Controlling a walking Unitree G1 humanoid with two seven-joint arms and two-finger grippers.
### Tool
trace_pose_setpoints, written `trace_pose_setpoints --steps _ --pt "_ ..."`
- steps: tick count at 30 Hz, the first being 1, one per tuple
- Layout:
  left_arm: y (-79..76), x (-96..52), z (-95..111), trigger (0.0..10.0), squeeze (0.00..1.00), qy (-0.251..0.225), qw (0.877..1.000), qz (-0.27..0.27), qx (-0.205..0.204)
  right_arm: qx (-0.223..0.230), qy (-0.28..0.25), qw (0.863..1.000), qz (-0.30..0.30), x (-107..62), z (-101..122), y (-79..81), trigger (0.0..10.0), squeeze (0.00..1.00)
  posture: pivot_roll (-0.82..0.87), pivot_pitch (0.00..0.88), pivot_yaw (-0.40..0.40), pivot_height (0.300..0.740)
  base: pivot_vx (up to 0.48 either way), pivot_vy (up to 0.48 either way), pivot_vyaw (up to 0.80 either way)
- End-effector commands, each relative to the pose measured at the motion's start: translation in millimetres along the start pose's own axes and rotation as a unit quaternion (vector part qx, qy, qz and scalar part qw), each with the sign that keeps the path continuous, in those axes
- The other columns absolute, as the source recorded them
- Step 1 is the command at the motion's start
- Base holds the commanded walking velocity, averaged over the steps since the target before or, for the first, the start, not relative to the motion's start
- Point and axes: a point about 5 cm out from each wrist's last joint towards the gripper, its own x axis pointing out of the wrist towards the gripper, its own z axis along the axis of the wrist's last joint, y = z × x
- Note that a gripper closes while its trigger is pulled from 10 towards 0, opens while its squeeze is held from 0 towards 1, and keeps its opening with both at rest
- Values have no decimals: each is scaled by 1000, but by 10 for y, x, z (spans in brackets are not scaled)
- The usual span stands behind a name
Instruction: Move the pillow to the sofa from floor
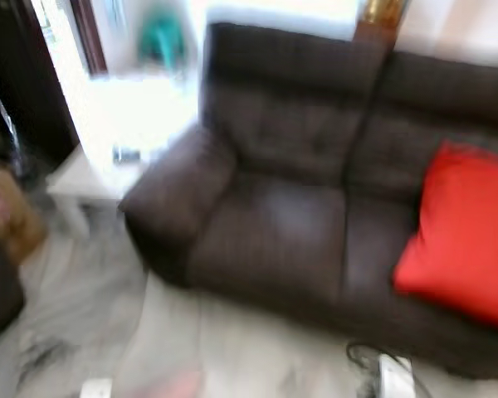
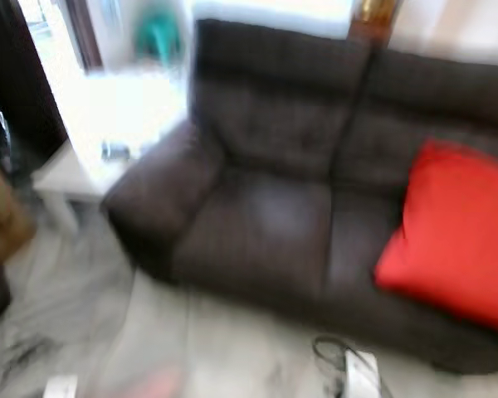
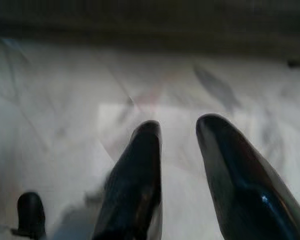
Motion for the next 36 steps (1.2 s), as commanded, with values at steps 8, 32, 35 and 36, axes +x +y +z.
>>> trace_pose_setpoints --steps 8,32,35,36 --pt "292 0 98 10000 0 10 999 -30 24 125 18 992 14 -56 -113 -267 10000 0 -5 0 -44 740 0 0 -798" --pt "337 -1 121 10000 0 0 999 0 41 134 11 991 5 -56 -109 -268 10000 0 -3 0 -40 740 0 0 -450" --pt "349 -2 129 10000 0 -7 999 11 38 133 11 991 6 -56 -108 -266 10000 0 -1 0 -41 740 0 0 0" --pt "360 -4 136 10000 0 -12 999 21 37 131 11 991 7 -56 -107 -266 10000 0 -1 0 -41 740 0 0 0"
